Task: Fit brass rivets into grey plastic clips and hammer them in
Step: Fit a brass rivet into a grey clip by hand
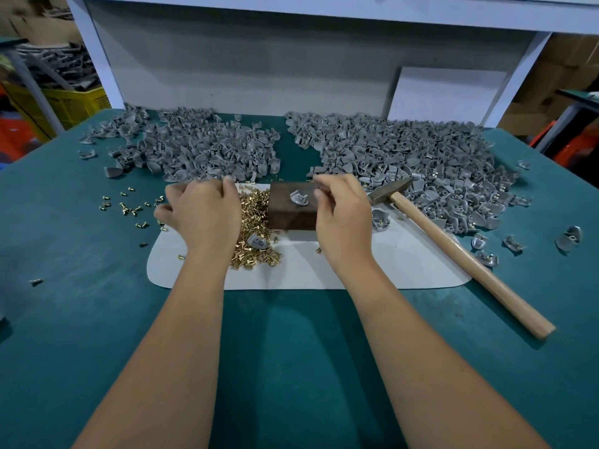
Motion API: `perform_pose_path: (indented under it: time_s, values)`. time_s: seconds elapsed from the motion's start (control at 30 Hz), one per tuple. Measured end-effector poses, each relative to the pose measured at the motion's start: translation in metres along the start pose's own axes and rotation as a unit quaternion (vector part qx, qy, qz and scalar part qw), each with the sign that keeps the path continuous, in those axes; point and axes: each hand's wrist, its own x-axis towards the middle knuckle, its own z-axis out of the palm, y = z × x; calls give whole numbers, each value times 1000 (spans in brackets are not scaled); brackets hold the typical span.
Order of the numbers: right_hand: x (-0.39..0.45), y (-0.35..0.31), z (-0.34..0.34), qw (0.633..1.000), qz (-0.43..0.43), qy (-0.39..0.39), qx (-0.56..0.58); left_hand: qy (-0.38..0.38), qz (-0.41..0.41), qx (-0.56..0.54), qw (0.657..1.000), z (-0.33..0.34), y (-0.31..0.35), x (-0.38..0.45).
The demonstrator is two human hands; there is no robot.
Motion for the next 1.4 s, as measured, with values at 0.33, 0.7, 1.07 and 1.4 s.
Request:
perform_pose_path:
  time_s: [0.33, 0.7, 1.07, 1.4]
  values:
    - [2, 7, -4, 995, 93, 12, 18, 9, 80, 26, 996, -1, 7, -3]
    - [3, 10, -3, 992, 117, 8, 46, -113, 212, -50, 969, 21, 41, -39]
    - [9, 6, -10, 974, 182, 20, 130, -132, 161, -175, 962, 7, 41, -30]
    - [9, -1, -9, 967, 164, -7, 197, -118, 231, -208, 943, 3, 47, -32]
